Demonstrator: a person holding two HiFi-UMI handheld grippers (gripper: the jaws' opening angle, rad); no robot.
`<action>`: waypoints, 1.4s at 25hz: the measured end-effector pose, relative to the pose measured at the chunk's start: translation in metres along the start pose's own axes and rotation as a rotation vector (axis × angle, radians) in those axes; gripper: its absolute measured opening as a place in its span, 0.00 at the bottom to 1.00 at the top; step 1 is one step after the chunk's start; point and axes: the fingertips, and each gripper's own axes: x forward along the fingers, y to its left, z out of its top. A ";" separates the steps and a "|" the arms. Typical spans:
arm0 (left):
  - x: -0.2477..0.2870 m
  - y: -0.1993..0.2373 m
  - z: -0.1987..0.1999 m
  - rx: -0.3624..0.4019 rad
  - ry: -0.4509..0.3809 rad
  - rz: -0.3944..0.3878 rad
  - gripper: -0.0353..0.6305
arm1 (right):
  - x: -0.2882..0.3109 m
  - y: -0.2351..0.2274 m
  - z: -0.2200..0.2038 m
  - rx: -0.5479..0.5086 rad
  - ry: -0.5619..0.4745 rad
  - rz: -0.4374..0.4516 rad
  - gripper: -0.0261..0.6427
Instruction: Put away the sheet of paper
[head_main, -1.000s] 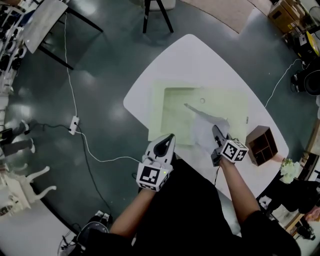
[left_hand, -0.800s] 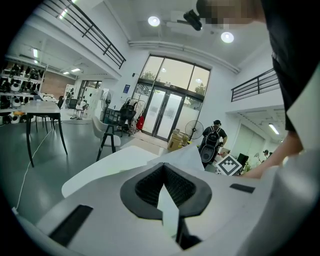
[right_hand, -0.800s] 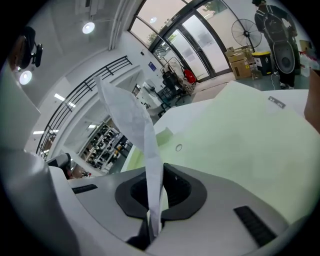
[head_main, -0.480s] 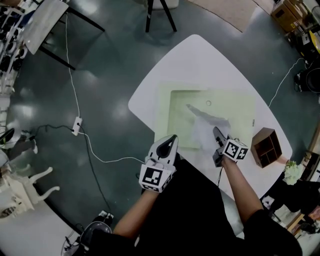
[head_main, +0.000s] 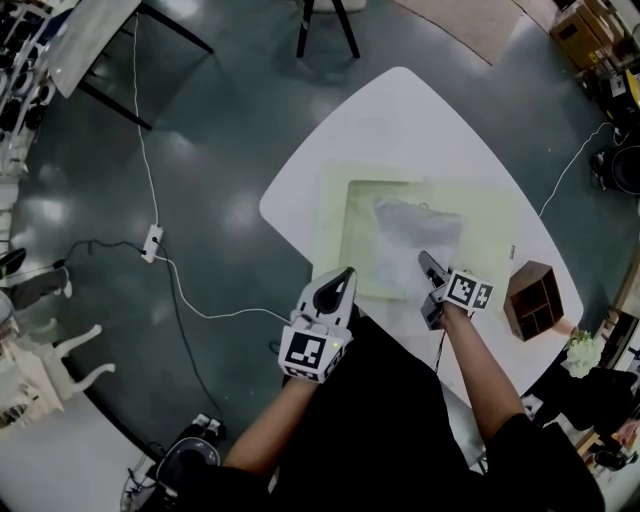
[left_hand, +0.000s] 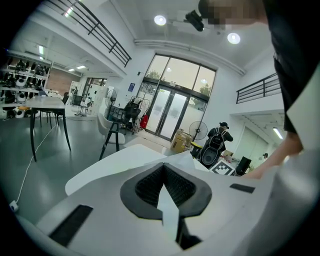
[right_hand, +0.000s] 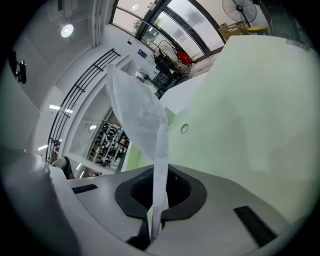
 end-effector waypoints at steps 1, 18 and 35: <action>0.001 0.001 0.001 -0.002 -0.001 0.003 0.06 | 0.003 0.000 0.000 0.006 0.010 0.000 0.04; 0.004 0.015 0.010 0.000 -0.001 0.031 0.06 | 0.032 -0.003 -0.011 0.084 0.147 0.005 0.04; 0.011 0.021 0.005 -0.004 0.014 0.020 0.06 | 0.041 -0.015 -0.017 0.194 0.199 -0.020 0.04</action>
